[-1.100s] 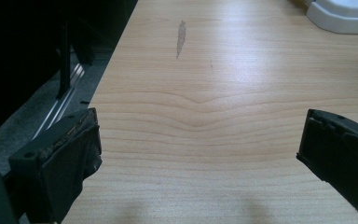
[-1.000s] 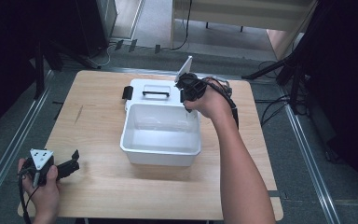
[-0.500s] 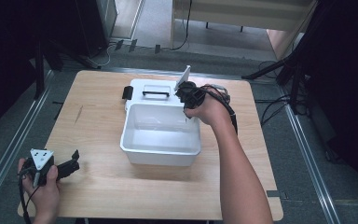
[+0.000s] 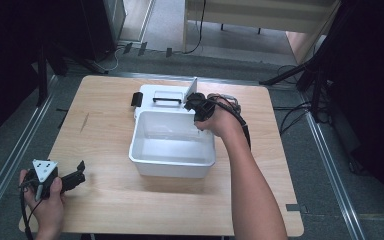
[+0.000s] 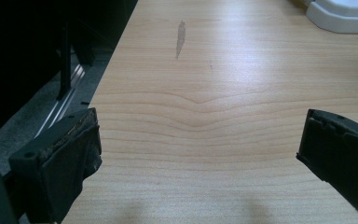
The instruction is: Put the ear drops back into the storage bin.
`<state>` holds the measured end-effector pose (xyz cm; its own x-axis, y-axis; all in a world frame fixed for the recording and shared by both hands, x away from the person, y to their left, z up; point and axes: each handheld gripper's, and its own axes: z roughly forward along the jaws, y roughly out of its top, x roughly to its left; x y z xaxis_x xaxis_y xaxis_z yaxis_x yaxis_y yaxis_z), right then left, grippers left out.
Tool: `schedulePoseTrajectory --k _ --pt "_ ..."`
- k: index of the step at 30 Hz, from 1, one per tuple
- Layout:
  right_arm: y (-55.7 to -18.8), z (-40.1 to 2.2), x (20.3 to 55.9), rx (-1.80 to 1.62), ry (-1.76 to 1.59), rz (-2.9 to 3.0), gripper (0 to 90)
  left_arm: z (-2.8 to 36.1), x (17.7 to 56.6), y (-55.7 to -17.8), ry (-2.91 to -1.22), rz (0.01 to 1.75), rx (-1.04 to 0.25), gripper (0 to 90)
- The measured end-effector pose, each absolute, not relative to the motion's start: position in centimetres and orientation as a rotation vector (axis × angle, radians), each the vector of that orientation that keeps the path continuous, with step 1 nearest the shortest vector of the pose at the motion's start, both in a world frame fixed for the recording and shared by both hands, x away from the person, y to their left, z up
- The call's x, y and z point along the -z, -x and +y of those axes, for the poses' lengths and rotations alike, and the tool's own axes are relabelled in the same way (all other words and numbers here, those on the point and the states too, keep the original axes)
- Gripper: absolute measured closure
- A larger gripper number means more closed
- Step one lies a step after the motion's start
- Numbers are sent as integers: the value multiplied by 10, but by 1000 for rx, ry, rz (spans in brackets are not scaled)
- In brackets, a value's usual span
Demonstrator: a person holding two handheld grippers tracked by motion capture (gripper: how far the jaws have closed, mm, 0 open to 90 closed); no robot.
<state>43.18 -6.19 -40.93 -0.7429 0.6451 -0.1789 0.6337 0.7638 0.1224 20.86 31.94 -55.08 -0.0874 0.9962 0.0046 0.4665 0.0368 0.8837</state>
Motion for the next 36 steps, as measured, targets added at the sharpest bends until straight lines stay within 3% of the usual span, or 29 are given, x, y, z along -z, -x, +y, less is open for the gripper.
schedulePoseTrajectory --k 36 --pt "-435 -63 428 -36 -1004 2766 715 319 551 -208 -1503 1632 -989 0"
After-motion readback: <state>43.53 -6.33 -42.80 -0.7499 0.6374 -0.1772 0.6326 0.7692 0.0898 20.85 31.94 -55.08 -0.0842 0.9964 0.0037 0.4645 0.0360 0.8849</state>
